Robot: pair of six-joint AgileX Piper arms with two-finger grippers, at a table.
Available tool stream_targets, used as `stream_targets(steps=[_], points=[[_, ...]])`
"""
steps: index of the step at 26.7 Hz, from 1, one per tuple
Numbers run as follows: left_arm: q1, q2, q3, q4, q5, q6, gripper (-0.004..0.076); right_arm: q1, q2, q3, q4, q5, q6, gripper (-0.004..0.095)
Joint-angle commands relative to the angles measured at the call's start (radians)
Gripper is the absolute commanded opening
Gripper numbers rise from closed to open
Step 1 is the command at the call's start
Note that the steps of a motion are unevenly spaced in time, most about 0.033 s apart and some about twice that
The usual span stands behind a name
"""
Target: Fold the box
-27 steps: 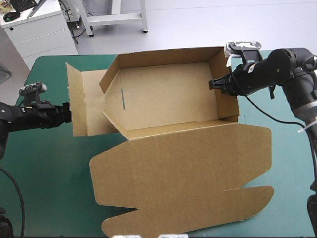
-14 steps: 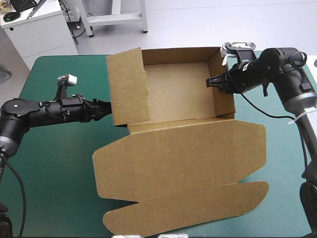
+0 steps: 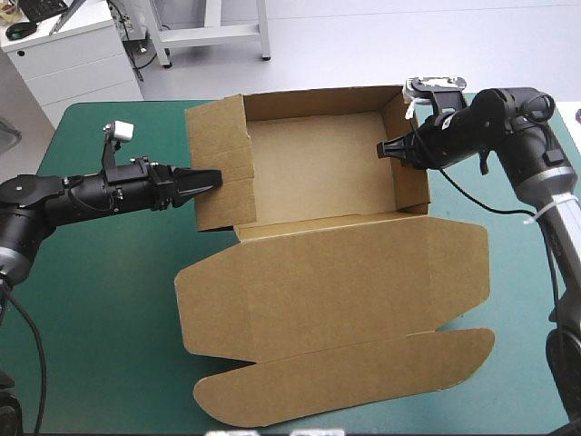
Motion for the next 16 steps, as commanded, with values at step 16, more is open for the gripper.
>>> stream_targets(steps=[16], points=[[-0.163, -0.046, -0.093, 0.203, -0.142, -0.14, 0.0527, 0.13, -0.057, -0.029, -0.078, -0.118, 0.073, 0.0]])
